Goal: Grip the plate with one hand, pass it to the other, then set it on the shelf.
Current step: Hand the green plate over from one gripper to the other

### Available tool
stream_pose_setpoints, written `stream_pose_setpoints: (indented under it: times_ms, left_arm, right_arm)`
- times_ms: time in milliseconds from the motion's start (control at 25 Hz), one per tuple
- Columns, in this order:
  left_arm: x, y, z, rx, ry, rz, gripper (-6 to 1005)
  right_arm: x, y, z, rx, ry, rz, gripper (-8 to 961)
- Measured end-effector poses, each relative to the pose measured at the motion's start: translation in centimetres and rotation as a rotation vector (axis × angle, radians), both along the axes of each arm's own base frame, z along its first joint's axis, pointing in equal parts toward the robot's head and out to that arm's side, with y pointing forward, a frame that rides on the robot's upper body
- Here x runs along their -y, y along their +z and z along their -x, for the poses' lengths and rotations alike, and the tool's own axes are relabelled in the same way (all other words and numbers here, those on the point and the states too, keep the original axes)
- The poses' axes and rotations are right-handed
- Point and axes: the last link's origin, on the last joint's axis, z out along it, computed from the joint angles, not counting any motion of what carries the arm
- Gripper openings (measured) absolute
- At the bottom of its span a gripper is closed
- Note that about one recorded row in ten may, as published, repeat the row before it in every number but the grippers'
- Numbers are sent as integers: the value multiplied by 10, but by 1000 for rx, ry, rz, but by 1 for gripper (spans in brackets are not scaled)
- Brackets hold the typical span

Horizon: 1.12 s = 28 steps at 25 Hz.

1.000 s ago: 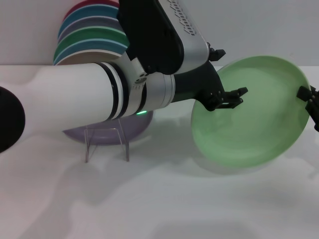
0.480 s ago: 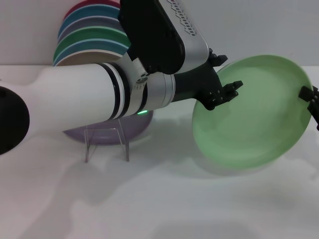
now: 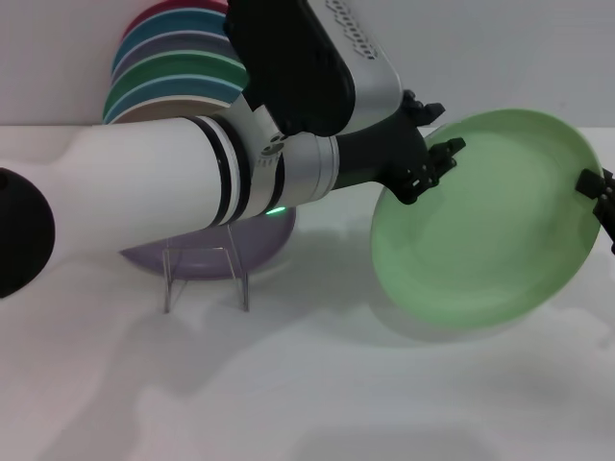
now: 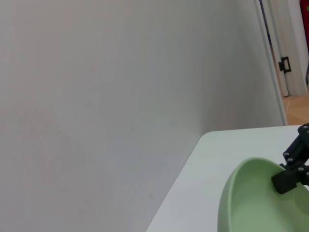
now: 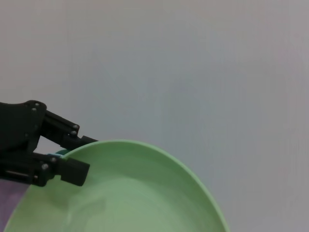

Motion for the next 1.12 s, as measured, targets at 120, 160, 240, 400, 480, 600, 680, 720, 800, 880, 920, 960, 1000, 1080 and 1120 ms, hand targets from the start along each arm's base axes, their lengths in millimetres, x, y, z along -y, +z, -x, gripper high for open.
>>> stream_pose_setpoints:
  times_ms: [120,160,240,400,480,600,680,720,800,880,920,960,1000,1080,1120]
  left_arm:
    - [1,-6,-1,-28,-19,12,409]
    - [2,-9,-1,-41,-28,13,399]
    - [3,-12,-1,-60,-47,4,379]
    - [6,-17,-3,-69,-82,-28,173]
    - [6,-17,-3,-54,-86,-43,145]
    - [5,-17,-2,-41,-75,-48,102]
    - [4,-17,-1,-40,-72,-48,88]
    - [4,-17,-1,-41,-73,-48,88]
    - [5,-17,-1,-41,-76,-47,88]
    - [5,-17,-1,-41,-76,-47,88]
    - [5,-17,-2,-40,-77,-47,88]
    - [5,-17,-1,-40,-76,-48,87]
    - [5,-17,-1,-40,-75,-48,87]
    - [6,-16,-1,-39,-77,-48,87]
    - [6,-16,-1,-40,-77,-48,87]
  right_arm:
    - [0,0,0,-3,1,2,23]
    - [0,0,0,-3,2,3,23]
    - [1,1,0,-6,3,4,23]
    - [3,2,0,-9,9,7,24]
    - [4,2,0,-10,12,10,28]
    - [6,1,-1,-20,10,17,34]
    - [8,0,-1,-27,15,23,38]
    - [9,0,-1,-31,23,30,40]
    - [13,-2,1,-40,41,56,44]
    - [18,-1,1,-45,49,75,48]
    - [20,1,-1,-52,48,75,50]
    - [22,3,-2,-62,46,74,52]
    - [24,6,-4,-78,44,67,54]
    - [29,13,-6,-109,47,57,181]
    - [31,18,-8,-130,50,44,245]
